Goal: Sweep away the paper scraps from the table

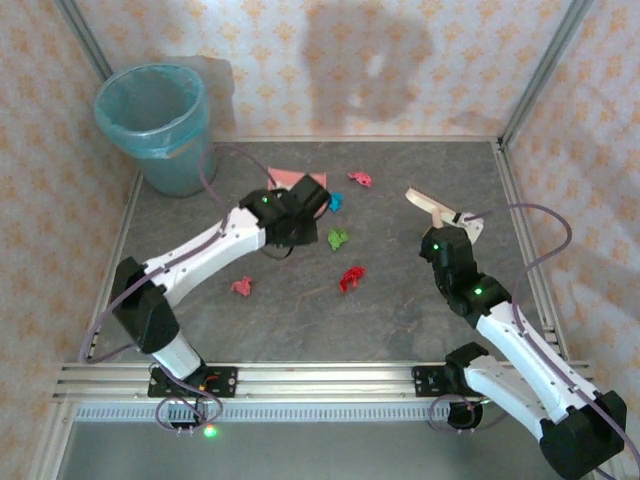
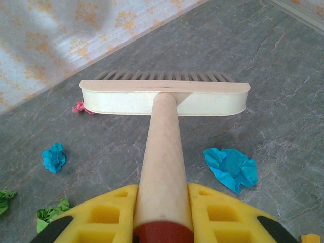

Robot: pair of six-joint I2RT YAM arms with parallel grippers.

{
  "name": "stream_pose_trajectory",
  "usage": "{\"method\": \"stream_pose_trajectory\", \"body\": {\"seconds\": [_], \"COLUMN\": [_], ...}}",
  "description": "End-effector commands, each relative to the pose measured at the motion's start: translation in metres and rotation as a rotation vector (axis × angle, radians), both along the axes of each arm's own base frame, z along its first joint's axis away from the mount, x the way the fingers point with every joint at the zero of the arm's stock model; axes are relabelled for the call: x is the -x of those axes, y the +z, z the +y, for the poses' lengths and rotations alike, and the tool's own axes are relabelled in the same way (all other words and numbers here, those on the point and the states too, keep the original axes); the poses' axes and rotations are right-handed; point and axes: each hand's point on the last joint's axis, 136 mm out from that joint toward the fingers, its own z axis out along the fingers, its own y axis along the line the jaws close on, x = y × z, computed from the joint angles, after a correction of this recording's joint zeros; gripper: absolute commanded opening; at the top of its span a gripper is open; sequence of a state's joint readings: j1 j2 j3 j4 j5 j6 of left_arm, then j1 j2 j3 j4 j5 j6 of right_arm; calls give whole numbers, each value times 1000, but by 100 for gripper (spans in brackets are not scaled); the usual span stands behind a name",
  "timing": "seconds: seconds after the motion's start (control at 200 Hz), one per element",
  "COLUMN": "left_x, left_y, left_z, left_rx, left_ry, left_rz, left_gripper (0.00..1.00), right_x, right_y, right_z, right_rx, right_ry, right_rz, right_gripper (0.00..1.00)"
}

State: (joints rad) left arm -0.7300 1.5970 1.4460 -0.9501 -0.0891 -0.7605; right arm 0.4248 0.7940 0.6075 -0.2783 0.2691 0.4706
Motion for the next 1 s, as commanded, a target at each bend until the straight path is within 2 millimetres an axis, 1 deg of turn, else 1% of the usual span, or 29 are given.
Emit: {"method": "stream_pose_trajectory", "body": {"seconds": [0.0, 0.06, 0.17, 0.205, 0.26, 0.355, 0.425, 0.505, 0.646, 0.706, 0.811, 0.941, 0.996], "left_x": [28, 50, 87, 96, 110, 125, 130, 133, 131, 130, 127, 129, 130], "left_y": [-11, -24, -46, -56, -71, -95, -105, -114, -118, -118, -118, -125, -128], "left_z": [17, 12, 14, 16, 12, 4, 2, 4, 5, 5, 8, 7, 10], "left_rx": [-78, -48, -28, -18, 25, 84, 91, 77, 70, 64, 37, 41, 24], "left_ry": [-117, -193, -275, -289, -316, -346, -362, -366, -370, -372, -367, -367, -358], "left_rz": [-23, -2, 51, 67, 96, 145, 152, 165, 155, 155, 148, 163, 175], "left_gripper": [0, 0, 0, 0, 0, 0, 0, 0, 0, 6, 11, 12, 13], "right_x": [-3, -3, -3, -3, -3, -3, -4, -4, -5, -5, -5, -5, -5], "right_y": [15, 16, 16, 15, 15, 15, 13, 12, 10, 10, 9, 8, 7], "right_z": [1, 2, 5, 5, 6, 8, 8, 10, 12, 13, 12, 11, 10], "right_rx": [-17, -25, -36, -37, -42, -48, -45, -52, -57, -57, -56, -53, -50], "right_ry": [-3, 4, 17, 16, 22, 30, 28, 35, 46, 45, 41, 36, 30], "right_rz": [-73, -76, -85, -86, -85, -86, -86, -84, -82, -83, -85, -85, -85], "right_gripper": [0, 0, 0, 0, 0, 0, 0, 0, 0, 0, 0, 0, 0]}}
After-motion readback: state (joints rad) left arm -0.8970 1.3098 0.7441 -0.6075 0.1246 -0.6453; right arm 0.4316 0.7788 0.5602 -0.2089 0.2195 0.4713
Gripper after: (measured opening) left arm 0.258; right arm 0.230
